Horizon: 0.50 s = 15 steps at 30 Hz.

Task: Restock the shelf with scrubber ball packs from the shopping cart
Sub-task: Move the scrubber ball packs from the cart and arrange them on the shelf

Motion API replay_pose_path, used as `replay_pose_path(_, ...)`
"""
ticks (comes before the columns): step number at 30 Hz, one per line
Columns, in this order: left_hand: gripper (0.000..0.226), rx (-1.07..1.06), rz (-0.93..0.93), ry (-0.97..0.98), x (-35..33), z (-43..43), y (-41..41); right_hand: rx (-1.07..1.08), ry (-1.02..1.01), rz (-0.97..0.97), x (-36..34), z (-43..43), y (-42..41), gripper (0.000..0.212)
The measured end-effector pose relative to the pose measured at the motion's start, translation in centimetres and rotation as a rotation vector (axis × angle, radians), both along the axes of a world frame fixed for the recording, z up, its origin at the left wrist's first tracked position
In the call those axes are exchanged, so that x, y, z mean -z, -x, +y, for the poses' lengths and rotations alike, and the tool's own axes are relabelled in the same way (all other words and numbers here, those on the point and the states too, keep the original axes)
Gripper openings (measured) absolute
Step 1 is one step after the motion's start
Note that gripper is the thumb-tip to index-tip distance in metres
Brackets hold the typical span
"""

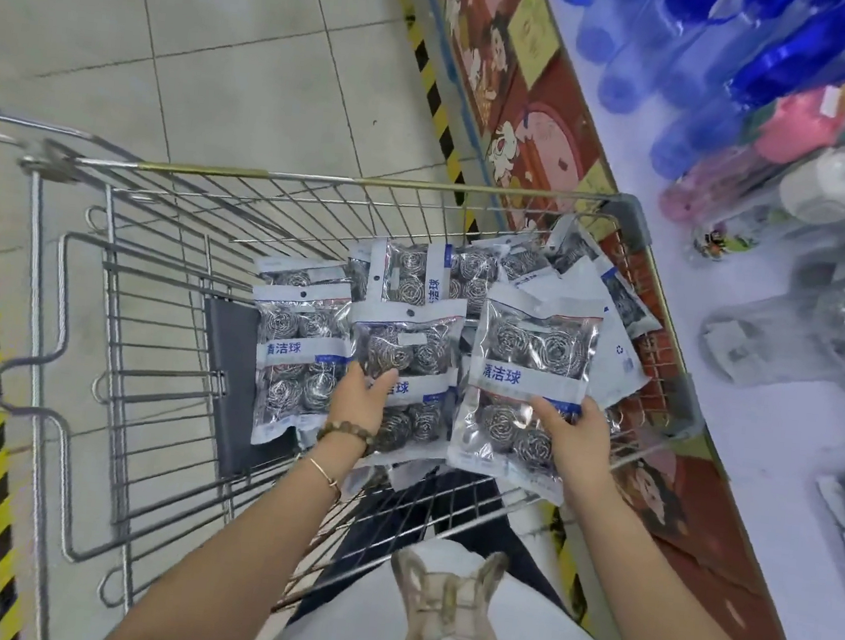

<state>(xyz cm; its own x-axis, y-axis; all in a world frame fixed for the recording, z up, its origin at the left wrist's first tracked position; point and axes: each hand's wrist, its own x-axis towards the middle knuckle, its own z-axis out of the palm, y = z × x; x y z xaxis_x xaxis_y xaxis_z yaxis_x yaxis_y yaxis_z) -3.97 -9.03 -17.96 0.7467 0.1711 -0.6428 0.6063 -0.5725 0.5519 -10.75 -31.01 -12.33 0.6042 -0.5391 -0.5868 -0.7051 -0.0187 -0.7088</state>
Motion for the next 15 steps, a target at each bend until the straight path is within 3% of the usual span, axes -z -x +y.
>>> replay_pose_path(5, 0.027, 0.003, -0.126, 0.137, -2.1, -0.7, -1.1, 0.049, -0.017, -0.049, -1.3, -0.9, 0.8, 0.028)
replay_pose_path(11, 0.060, 0.005, -0.205, 0.241, -4.9, -4.0, -2.3, 0.204, 0.011, -0.128, -3.3, -2.7, 2.7, 0.032)
replay_pose_path(15, 0.060, 0.096, -0.262, 0.295, -7.4, -7.4, -2.4, 0.304, 0.080, -0.164, -4.4, -4.7, 4.6, 0.032)
